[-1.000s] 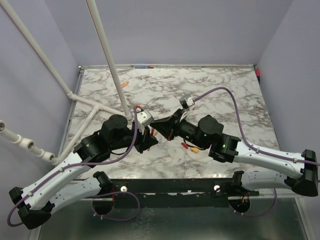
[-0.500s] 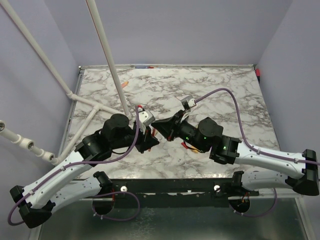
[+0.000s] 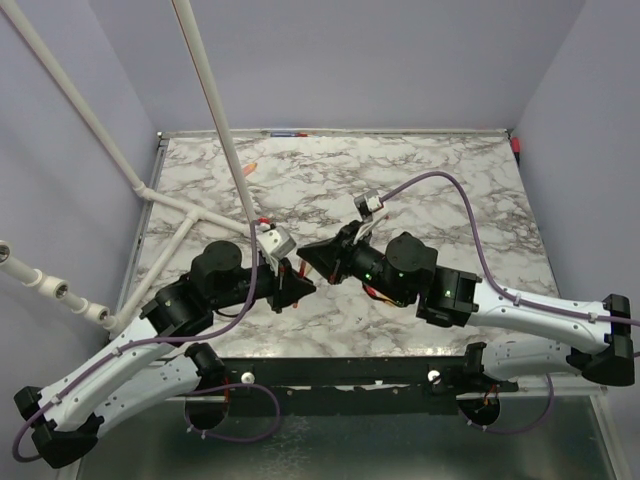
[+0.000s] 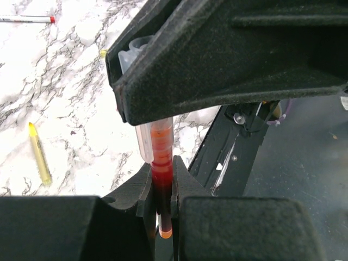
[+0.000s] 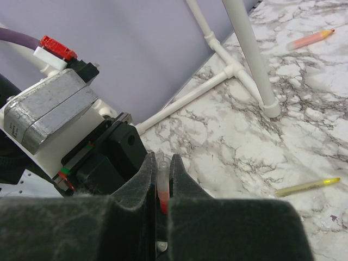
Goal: Insert the pens into the pen caps
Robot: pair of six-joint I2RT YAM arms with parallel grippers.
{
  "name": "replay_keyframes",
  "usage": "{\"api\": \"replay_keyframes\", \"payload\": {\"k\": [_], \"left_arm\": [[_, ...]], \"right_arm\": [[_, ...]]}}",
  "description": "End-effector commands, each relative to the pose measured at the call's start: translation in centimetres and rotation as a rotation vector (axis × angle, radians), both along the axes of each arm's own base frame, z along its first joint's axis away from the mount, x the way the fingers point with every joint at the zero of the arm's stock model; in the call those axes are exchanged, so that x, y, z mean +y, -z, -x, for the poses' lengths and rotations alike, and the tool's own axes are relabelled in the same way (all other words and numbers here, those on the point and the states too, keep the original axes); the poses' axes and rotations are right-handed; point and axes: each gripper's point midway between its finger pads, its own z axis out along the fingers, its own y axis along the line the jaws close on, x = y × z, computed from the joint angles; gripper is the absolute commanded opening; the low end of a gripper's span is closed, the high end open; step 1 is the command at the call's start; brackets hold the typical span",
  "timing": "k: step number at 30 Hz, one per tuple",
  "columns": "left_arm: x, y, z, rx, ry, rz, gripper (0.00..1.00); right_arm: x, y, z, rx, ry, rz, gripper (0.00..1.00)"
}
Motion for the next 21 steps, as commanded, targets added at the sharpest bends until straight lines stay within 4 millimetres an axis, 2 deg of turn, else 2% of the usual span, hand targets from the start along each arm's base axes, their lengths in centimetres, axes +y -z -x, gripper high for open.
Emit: {"api": "replay_keyframes", "payload": {"k": [1, 4, 14, 15, 17, 18, 20, 21], "left_arm": [[-0.2, -5.9, -0.8, -0.153, -0.03, 0.201, 0.08], [0.1, -5.9, -0.7, -0.149, -0.044, 0.211, 0.09], [2.2, -7.1, -1.2, -0.177, -0.158, 0.27, 0.23], [2.4, -7.1, -1.3, -0.177, -0.169, 0.274, 0.22], [2.6, -7.1, -1.3, -0.177, -0.176, 0.277, 0.1], [2.5, -7.0, -1.2, -0.175, -0.171, 0.277, 0.07], [2.3, -6.8, -1.1, -0.164, -0.159, 0.273, 0.07], [2.2, -6.7, -1.0, -0.157, -0.154, 0.273, 0.1]], "right_arm": [[-0.4, 5.9, 0.7, 0.107, 0.013, 0.198, 0.01], [-0.6, 6.1, 0.4, 0.126, 0.045, 0.204, 0.01], [-1.2, 7.4, 0.1, 0.176, 0.091, 0.209, 0.01], [-1.1, 7.4, 0.1, 0.178, 0.091, 0.207, 0.01], [-1.0, 7.3, 0.1, 0.182, 0.093, 0.2, 0.01], [-0.9, 7.2, 0.1, 0.182, 0.09, 0.192, 0.01], [-0.9, 6.7, 0.1, 0.179, 0.091, 0.171, 0.01], [-0.9, 6.3, 0.0, 0.173, 0.093, 0.159, 0.01]]}}
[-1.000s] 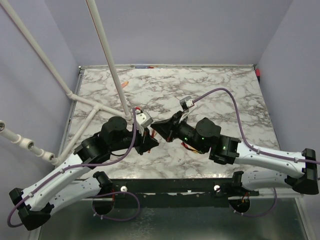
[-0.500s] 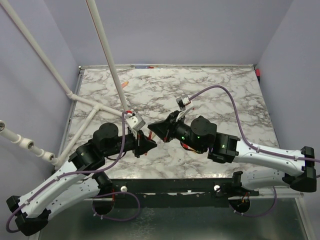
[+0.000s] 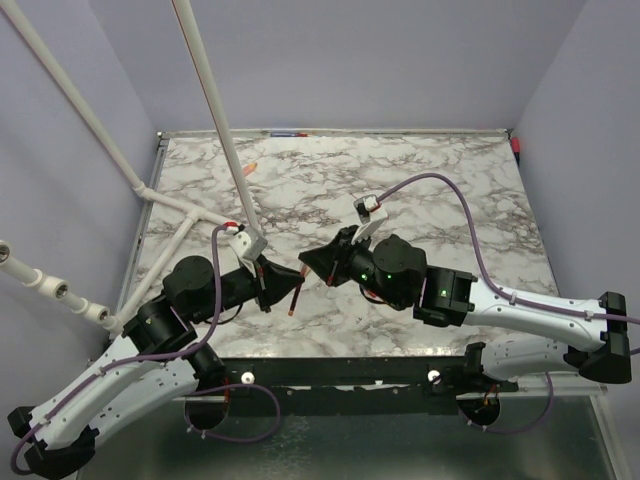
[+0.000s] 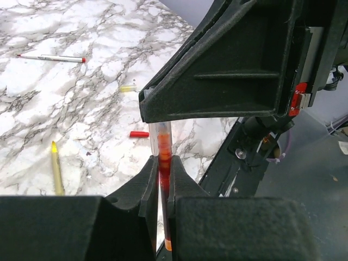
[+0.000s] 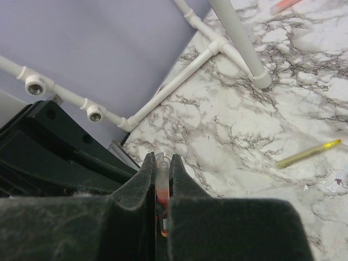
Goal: Insert the pens into the pen caps
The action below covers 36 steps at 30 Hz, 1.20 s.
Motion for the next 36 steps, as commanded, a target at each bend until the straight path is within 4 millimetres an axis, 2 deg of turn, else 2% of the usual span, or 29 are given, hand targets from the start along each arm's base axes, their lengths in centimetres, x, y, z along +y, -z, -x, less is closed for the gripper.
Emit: {"api": "replay_keyframes", "payload": {"k": [1, 5, 11, 23, 31, 36], "left_arm": [[-0.1, -3.5, -0.6, -0.075, -0.024, 0.115, 0.16], [-0.3, -3.1, -0.4, -0.058, -0.011, 0.108, 0.34], [-0.4, -2.1, 0.1, -0.041, 0.018, 0.078, 0.46], [-0.2, 0.4, -0.4, 0.003, -0.01, 0.01, 0.49], [-0.2, 1.3, -0.6, 0.026, -0.022, -0.014, 0.49], [-0.3, 1.8, -0.8, 0.041, -0.026, -0.028, 0.45]], "right_arm": [[-0.7, 3.8, 0.2, 0.032, 0.011, 0.12, 0.01], [-0.8, 2.9, -0.2, 0.008, 0.026, 0.116, 0.01], [-0.6, 1.9, -0.5, -0.021, 0.034, 0.112, 0.01], [-0.8, -1.2, -0.7, -0.08, 0.033, 0.066, 0.01], [-0.4, -3.0, -0.7, -0.103, 0.021, 0.034, 0.01], [0.0, -3.6, -0.7, -0.115, 0.015, 0.024, 0.01]]}}
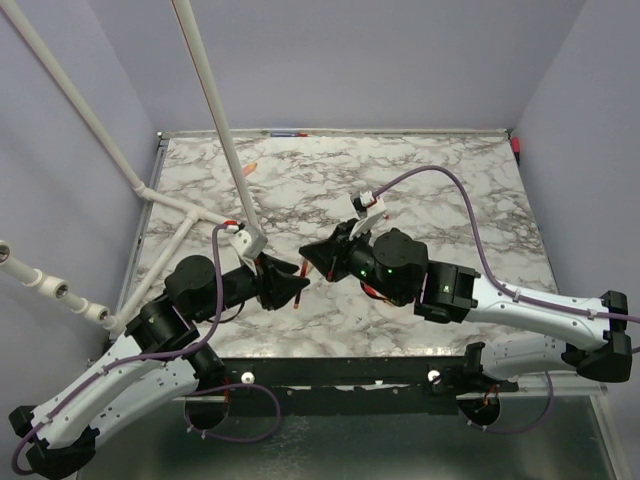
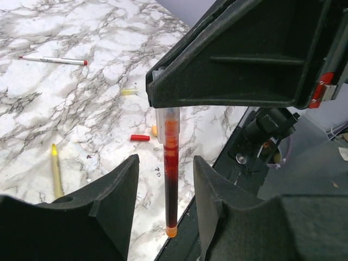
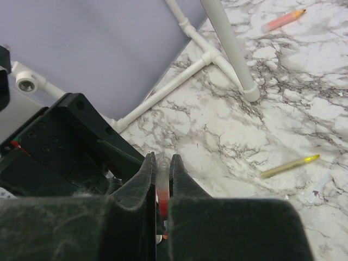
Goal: Insert the pens into the pen caps
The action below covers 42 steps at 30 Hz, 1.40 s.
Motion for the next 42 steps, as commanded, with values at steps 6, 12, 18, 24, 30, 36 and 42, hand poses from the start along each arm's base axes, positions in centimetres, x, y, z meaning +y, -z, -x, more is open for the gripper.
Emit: {"api": "replay_keyframes", "payload": {"k": [6, 12, 18, 24, 30, 36, 42], "left_arm": [[-0.2, 2.1, -0.7, 0.045, -0.02, -0.062, 0.26], [-0.3, 2.3, -1.0, 0.055, -0.029, -0.075, 0.0], [0.5, 2.6, -2.4, 0.077, -0.127, -0.091, 0.0], [2.0, 4.2, -4.8, 0.162, -0.314, -0.137, 0.0], [3.9, 8.8, -6.8, 0.3, -0.526, -0.262, 0.0], [5.4, 12.5, -7.9, 0.385, -0.688, -0.334, 0.0], [8.0, 16.0, -8.3, 0.429, -0.861, -0.419, 0.0]], "right_arm": [[0.6, -3.0, 0.0, -0.051, -0.012, -0.054, 0.01], [0.7, -2.4, 0.0, -0.047, -0.011, -0.041, 0.01], [0.1, -0.5, -0.6, -0.013, 0.034, 0.025, 0.29], [-3.1, 2.1, -2.3, -0.022, 0.182, 0.178, 0.43], [-7.2, 5.1, -3.3, -0.02, 0.319, 0.332, 0.54], [-9.3, 7.6, -3.1, 0.013, 0.341, 0.391, 0.55], [-10.7, 9.5, -2.8, 0.04, 0.35, 0.422, 0.55]]}}
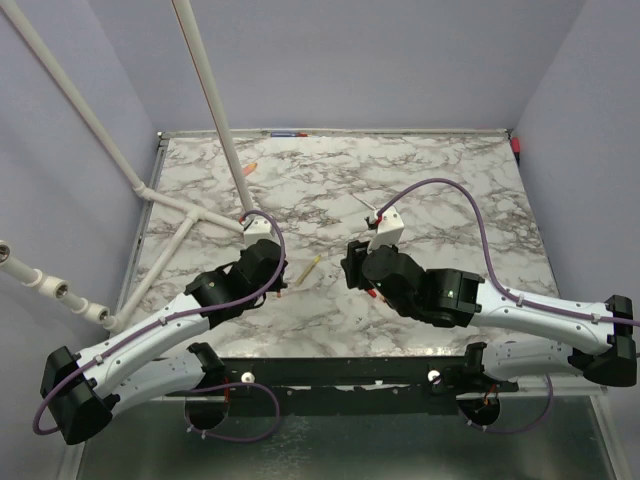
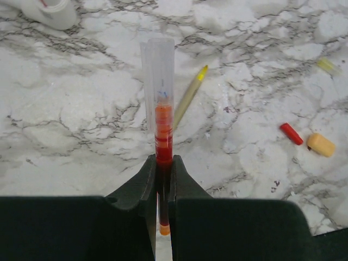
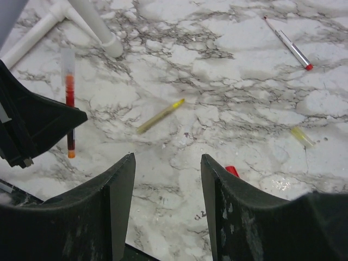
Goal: Insert the pens into the pen caps
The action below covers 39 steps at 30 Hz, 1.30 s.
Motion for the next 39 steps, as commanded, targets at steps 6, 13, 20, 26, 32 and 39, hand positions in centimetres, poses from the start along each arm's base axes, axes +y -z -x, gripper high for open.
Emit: {"api": "replay_keyframes", "payload": {"k": [6, 13, 20, 26, 32, 39], "left_arm": [[4.5, 5.9, -0.4, 0.075, -0.256, -0.171, 0.0], [5.5, 9.5, 0.0, 0.12, -0.301, -0.223, 0.0], [5.5, 12.1, 0.1, 0.165, -0.285, -0.266, 0.0], [5.9, 13.2, 0.0, 0.186, -0.295, -0.289, 0.01], [6.1, 13.7, -0.1, 0.194, -0.305, -0.295, 0.19], [6.2, 12.7, -0.7, 0.165, -0.32, -0.285, 0.33]], "right_arm": [[-2.5, 2.5, 0.4, 0.029, 0.038, 0.022, 0.55], [-2.4, 3.1, 0.9, 0.042, 0.009, -0.001, 0.55], [-2.4, 3.7, 1.1, 0.052, -0.002, 0.004, 0.55], [-2.2, 4.3, 1.3, 0.065, -0.008, 0.007, 0.55], [-2.1, 4.6, 1.3, 0.071, -0.006, 0.008, 0.56], [-2.1, 4.4, 1.3, 0.072, -0.008, 0.007, 0.56]]}}
